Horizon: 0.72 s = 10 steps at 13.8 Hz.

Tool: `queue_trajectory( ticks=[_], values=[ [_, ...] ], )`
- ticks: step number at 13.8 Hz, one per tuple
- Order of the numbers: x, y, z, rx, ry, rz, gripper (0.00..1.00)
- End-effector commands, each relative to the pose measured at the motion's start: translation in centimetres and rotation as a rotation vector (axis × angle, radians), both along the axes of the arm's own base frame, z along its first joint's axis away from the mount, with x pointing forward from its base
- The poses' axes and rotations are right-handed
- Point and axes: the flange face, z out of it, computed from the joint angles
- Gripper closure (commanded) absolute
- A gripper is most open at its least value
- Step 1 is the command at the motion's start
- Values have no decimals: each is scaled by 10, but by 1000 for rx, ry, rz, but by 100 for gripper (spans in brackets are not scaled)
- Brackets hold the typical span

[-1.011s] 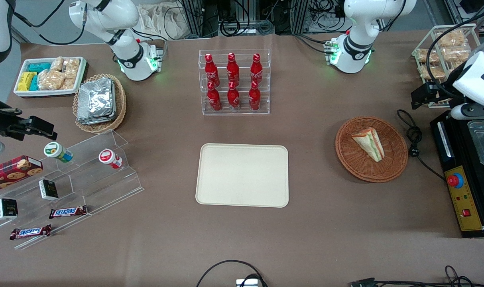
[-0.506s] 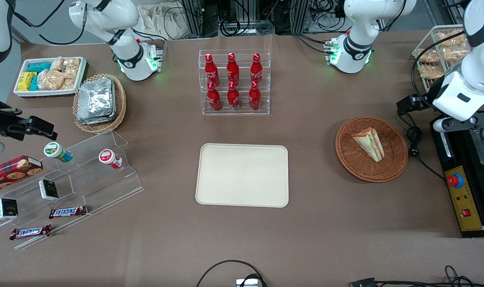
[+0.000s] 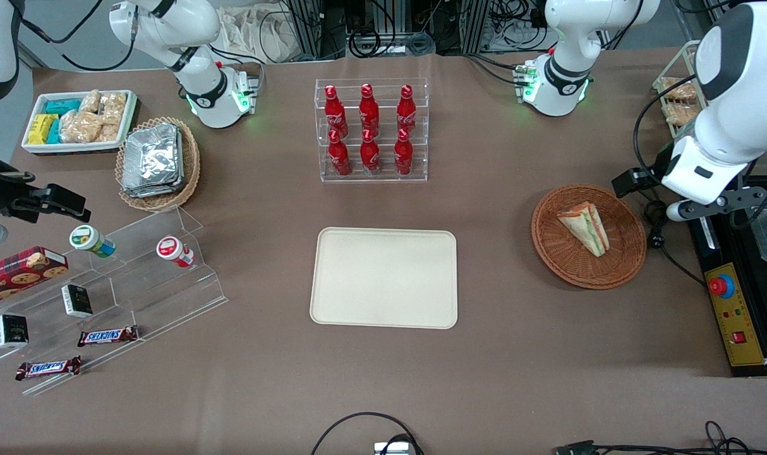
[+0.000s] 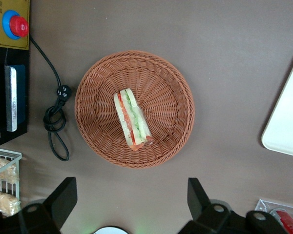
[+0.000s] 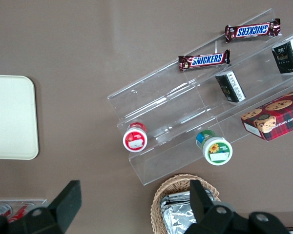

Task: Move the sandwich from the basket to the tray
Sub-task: 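Move the open left gripper over the wrapped sandwich in the wicker basket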

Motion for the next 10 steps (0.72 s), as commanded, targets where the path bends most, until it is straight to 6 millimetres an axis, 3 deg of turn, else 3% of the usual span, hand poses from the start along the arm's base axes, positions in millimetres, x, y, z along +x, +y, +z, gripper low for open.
queue_trajectory(
  ticks=[1,5,10],
  values=[
    [-20,7,-21,5,-31,64,0],
    [-34,25,-65,7,-61,121,0],
    [-44,34,-105,10,-90,209,0]
  ],
)
